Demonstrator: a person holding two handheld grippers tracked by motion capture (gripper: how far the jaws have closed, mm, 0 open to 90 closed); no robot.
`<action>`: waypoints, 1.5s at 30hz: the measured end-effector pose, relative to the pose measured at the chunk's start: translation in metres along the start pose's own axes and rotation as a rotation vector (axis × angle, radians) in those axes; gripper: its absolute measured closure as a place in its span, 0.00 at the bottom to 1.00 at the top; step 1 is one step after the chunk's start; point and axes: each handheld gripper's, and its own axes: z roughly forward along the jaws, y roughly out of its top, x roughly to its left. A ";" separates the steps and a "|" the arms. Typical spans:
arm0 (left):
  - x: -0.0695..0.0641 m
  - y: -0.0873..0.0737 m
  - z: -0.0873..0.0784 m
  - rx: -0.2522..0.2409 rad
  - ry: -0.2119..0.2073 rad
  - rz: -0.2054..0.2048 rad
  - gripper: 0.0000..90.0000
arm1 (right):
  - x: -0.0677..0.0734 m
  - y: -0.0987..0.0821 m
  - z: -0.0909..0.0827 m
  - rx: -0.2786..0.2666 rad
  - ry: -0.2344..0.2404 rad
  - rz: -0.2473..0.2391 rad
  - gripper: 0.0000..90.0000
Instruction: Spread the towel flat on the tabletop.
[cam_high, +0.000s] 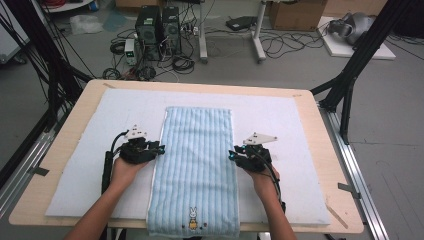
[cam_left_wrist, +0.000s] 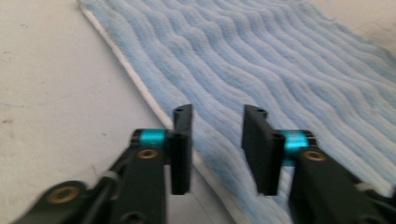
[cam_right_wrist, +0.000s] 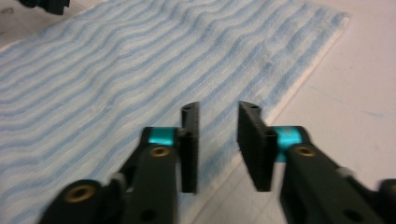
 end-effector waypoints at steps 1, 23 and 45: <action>0.001 0.001 0.003 -0.001 0.014 -0.004 0.89 | 0.000 0.003 0.004 0.017 -0.001 -0.015 0.88; 0.006 0.007 0.013 -0.022 0.025 0.001 0.64 | -0.020 0.004 0.011 -0.016 -0.038 0.028 0.76; 0.030 0.007 -0.037 -0.278 -0.133 0.023 0.21 | -0.026 -0.011 -0.055 -0.201 -0.115 -0.010 0.12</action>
